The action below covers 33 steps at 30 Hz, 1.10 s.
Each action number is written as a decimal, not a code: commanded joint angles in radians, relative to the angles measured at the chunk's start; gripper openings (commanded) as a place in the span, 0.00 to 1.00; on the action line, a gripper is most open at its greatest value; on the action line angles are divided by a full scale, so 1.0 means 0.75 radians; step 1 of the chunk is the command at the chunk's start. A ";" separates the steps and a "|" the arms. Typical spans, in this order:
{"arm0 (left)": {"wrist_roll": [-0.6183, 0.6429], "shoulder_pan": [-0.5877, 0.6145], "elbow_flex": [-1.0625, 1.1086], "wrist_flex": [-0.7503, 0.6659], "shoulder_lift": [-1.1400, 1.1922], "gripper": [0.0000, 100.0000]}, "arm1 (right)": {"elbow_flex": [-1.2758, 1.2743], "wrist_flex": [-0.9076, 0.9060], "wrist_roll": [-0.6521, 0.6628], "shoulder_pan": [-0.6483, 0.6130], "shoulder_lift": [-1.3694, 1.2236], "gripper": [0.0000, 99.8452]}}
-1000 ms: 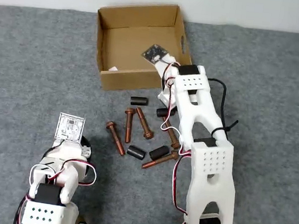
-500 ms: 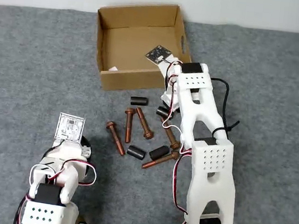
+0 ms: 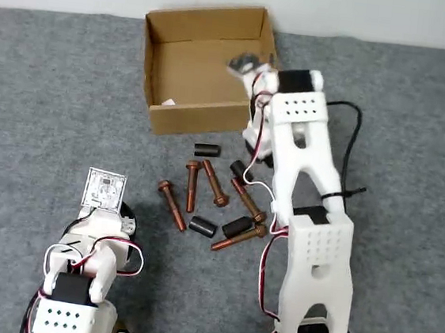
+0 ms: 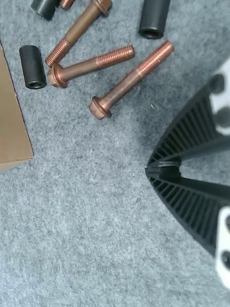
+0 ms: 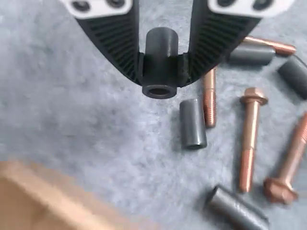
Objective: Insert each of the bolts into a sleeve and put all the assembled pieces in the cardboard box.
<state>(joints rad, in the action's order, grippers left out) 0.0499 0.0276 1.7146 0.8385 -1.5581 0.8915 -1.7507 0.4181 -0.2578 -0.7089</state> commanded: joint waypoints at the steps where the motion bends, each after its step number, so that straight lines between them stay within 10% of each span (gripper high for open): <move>1: -0.006 0.006 -0.034 -0.029 -0.008 0.00 | 0.078 -0.060 -0.172 0.048 0.236 0.01; 33: -0.010 -0.178 -0.034 -0.029 -0.014 0.00 | -1.753 0.101 -0.775 0.289 2.090 0.01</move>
<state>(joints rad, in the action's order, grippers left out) 0.0499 -0.1028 1.7146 0.8385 -1.5581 -0.3498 -1.7323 -0.1496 -0.0506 0.7380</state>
